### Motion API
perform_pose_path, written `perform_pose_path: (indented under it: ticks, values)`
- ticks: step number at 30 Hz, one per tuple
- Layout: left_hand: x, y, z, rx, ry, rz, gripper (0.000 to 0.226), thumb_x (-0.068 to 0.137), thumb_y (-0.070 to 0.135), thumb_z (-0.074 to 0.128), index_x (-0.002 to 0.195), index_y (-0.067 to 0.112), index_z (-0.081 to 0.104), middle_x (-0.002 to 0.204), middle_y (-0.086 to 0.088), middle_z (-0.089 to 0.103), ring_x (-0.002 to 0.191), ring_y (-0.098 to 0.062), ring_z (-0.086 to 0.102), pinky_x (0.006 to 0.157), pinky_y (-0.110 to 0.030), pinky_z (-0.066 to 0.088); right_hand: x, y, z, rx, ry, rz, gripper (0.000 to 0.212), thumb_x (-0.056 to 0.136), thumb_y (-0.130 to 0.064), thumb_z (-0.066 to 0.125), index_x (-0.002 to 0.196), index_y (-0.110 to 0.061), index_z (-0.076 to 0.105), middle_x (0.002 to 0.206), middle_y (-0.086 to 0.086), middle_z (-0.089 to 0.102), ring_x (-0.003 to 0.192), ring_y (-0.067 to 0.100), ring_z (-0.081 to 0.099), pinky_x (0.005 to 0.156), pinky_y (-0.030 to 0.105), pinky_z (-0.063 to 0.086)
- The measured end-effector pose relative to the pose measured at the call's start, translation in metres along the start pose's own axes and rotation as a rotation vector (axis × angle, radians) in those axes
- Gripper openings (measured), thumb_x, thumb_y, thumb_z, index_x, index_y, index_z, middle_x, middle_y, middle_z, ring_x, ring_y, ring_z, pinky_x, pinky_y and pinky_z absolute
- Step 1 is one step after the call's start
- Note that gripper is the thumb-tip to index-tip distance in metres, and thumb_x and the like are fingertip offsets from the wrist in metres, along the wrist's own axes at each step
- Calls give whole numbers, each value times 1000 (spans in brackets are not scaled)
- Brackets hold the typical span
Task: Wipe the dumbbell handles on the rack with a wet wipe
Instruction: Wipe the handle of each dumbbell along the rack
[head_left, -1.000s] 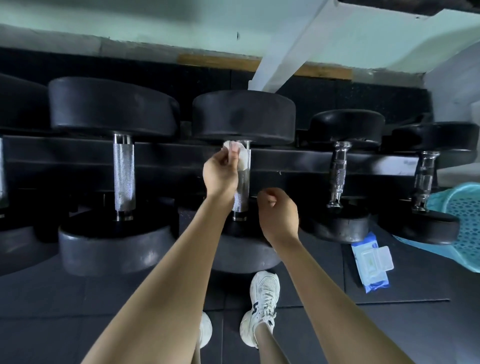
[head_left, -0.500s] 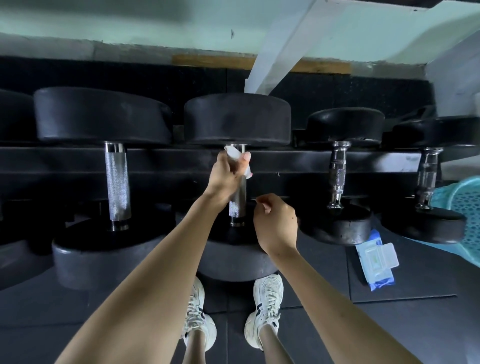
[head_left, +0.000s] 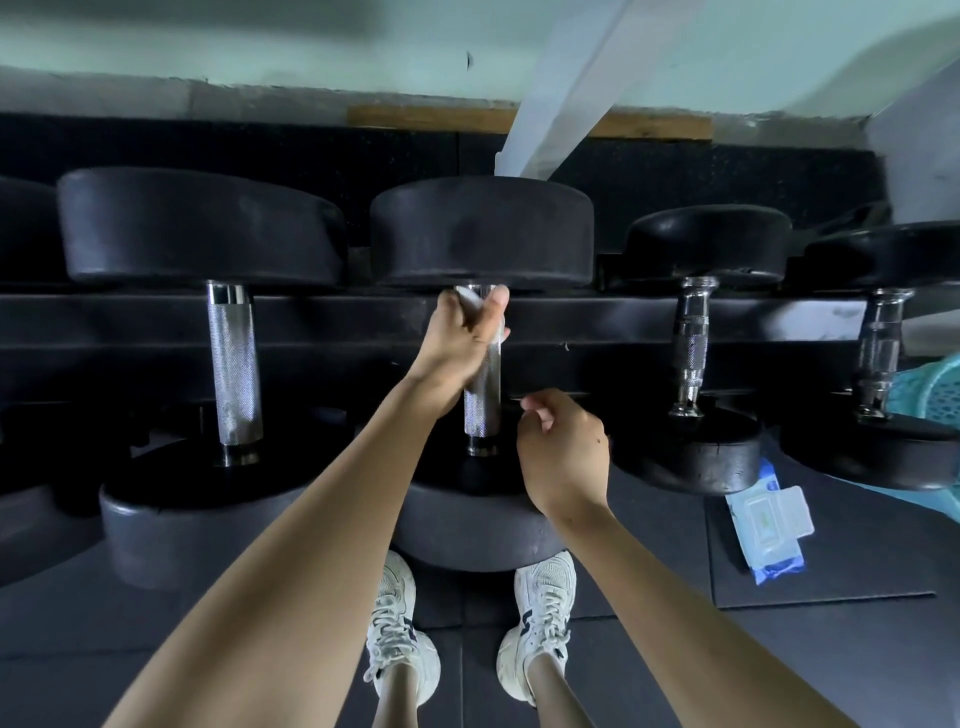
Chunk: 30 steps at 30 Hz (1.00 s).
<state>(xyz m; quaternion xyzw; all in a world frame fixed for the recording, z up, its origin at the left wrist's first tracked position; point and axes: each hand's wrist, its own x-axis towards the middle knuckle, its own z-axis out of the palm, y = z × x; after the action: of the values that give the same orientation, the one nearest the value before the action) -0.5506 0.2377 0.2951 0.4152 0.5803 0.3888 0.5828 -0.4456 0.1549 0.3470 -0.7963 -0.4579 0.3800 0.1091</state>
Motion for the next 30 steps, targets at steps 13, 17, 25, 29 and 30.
perform_pose_path:
  ticks: [13,17,25,29,30]
  values:
    - [-48,-14,-14,438,-296,-382,39,94,37,53,107,3,40,85,0,54,83,-16,51,65,-22,37,-2,-6,-5,-75,-64,1,29,91,-13,41,108,-17,64,99,3,68,81,17,55,71,27,43]
    - [-56,-5,-18,805,-389,-435,60,89,46,57,124,2,39,119,-14,56,108,-30,55,85,-32,41,-2,-7,-6,-91,-83,-6,32,92,-11,40,113,-18,64,105,3,68,94,22,61,77,28,45]
    - [-52,-7,-24,541,-283,-449,51,66,35,85,105,8,66,96,-7,70,89,-19,66,78,-27,51,1,0,-3,-5,-27,-4,35,93,-7,38,116,-14,63,112,2,67,103,21,60,80,26,43]
    - [-49,-5,-24,311,-279,-493,42,67,23,85,101,6,66,85,-10,73,72,-17,69,76,-28,58,2,8,2,180,85,3,33,91,-2,39,108,-9,66,104,2,68,101,17,60,81,22,42]
    - [-48,-7,-24,297,-273,-493,44,67,23,85,102,6,66,85,-11,73,74,-18,70,79,-31,58,2,10,3,251,131,10,31,90,-1,40,103,-9,67,98,1,69,96,16,61,78,20,43]
